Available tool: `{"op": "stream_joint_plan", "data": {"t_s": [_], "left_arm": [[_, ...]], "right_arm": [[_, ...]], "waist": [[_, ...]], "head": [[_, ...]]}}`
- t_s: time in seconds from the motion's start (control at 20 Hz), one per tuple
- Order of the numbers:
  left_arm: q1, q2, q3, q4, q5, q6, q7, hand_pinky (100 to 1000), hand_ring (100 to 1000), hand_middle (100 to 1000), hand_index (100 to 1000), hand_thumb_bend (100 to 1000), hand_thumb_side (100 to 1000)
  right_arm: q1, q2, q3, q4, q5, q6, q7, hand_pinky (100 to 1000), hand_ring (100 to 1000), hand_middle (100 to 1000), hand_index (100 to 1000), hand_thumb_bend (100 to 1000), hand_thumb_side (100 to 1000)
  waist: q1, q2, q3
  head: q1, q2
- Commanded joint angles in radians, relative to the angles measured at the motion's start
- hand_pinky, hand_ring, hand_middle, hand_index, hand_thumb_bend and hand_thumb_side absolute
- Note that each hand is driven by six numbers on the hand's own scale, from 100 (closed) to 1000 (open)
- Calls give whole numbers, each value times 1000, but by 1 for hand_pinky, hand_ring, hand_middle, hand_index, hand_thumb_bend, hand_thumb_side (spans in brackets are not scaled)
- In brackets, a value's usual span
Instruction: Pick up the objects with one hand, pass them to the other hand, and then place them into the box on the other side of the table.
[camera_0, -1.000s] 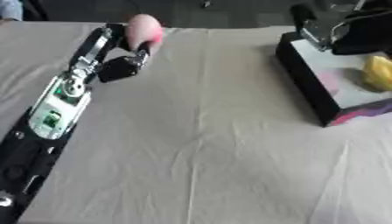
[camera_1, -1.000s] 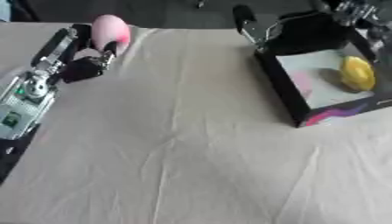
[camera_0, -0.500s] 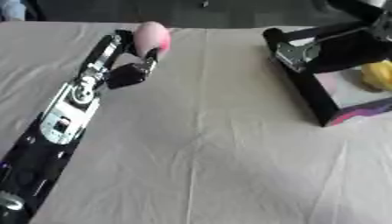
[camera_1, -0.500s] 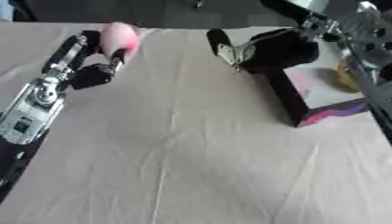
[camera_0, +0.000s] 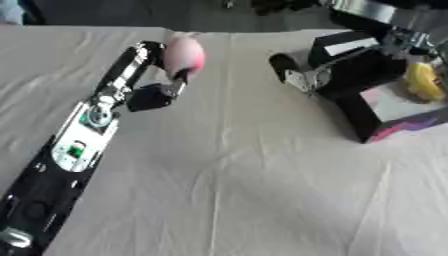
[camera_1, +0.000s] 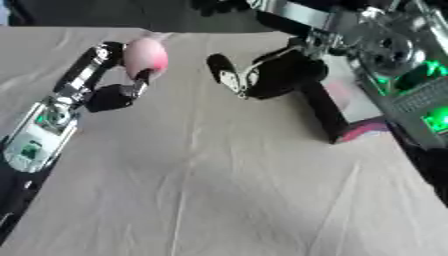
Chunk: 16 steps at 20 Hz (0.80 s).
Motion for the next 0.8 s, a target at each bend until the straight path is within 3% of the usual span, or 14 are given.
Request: {"op": "stream_joint_plan", "data": {"t_s": [0.05, 0.6, 0.8], "left_arm": [[-25, -2, -5, -20, -6, -17, -1, 713, 613, 518, 461, 100, 261], [-34, -44, -36, -39, -33, -55, -11, 712, 615, 519, 462, 100, 243], [-38, -54, -44, -43, -36, -57, -12, 712, 614, 518, 461, 100, 240]], "right_arm": [[-27, 10, 5, 17, 16, -8, 5, 949, 925, 860, 938, 100, 297], [-54, 66, 44, 95, 106, -9, -25, 934, 907, 841, 924, 100, 240], [-53, 84, 58, 127, 152, -15, -44, 933, 907, 845, 931, 100, 271]], "waist": [[-13, -35, 2], [-15, -33, 10], [-15, -33, 14]], "head": [[-16, 6], [-41, 6], [-44, 6]]}}
